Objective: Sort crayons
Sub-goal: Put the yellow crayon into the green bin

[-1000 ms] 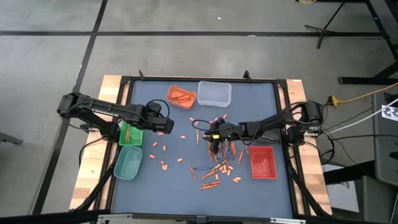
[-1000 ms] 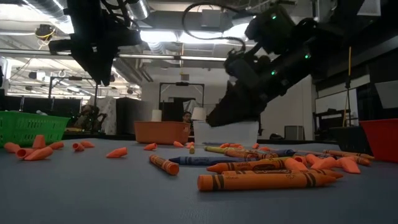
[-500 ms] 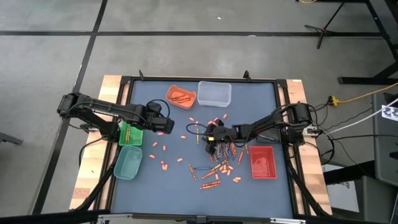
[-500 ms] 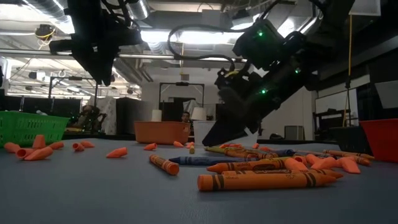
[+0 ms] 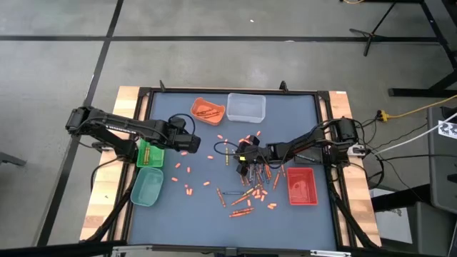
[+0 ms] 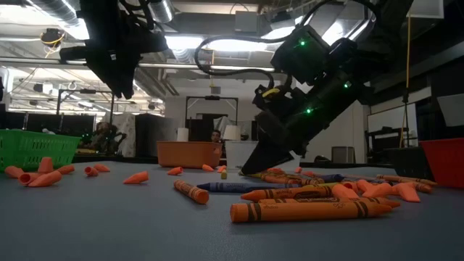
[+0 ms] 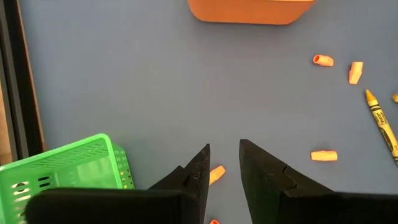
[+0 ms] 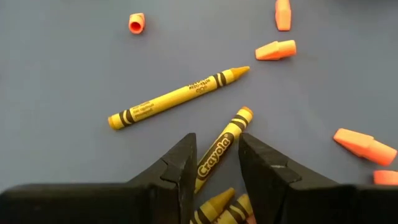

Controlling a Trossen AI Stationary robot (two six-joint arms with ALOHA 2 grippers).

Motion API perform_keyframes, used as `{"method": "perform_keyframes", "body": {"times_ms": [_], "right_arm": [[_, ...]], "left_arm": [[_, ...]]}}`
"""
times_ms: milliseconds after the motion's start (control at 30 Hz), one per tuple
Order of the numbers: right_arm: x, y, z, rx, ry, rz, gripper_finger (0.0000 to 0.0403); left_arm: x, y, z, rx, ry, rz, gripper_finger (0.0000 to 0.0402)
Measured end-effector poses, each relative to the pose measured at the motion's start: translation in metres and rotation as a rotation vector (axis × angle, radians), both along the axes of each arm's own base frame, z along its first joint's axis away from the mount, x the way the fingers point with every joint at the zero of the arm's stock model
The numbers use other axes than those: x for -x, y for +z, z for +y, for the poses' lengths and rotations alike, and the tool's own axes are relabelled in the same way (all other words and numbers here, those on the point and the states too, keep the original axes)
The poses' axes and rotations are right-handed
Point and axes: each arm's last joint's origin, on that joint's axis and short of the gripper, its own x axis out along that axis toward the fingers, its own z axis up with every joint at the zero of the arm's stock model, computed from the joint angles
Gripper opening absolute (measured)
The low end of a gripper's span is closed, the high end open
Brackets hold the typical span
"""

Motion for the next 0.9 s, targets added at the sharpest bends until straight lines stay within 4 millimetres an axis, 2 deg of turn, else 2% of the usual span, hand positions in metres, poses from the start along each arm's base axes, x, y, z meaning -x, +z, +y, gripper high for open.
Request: {"method": "perform_keyframes", "body": {"times_ms": [300, 700, 900], "right_arm": [[0.0006, -0.0005, 0.0000, 0.001, 0.000, 0.008, 0.0114], [-0.0001, 0.0004, -0.0001, 0.006, -0.001, -0.007, 0.0009], [-0.0003, 0.0007, -0.0002, 0.006, -0.001, -0.010, 0.0014]], "left_arm": [[-0.0004, 0.0001, 0.0000, 0.000, 0.000, -0.005, 0.0071], [-0.0051, 0.0020, 0.0011, -0.074, 0.008, -0.060, 0.0071], [-0.0050, 0.0020, 0.0004, -0.077, 0.005, -0.060, 0.0071]]}}
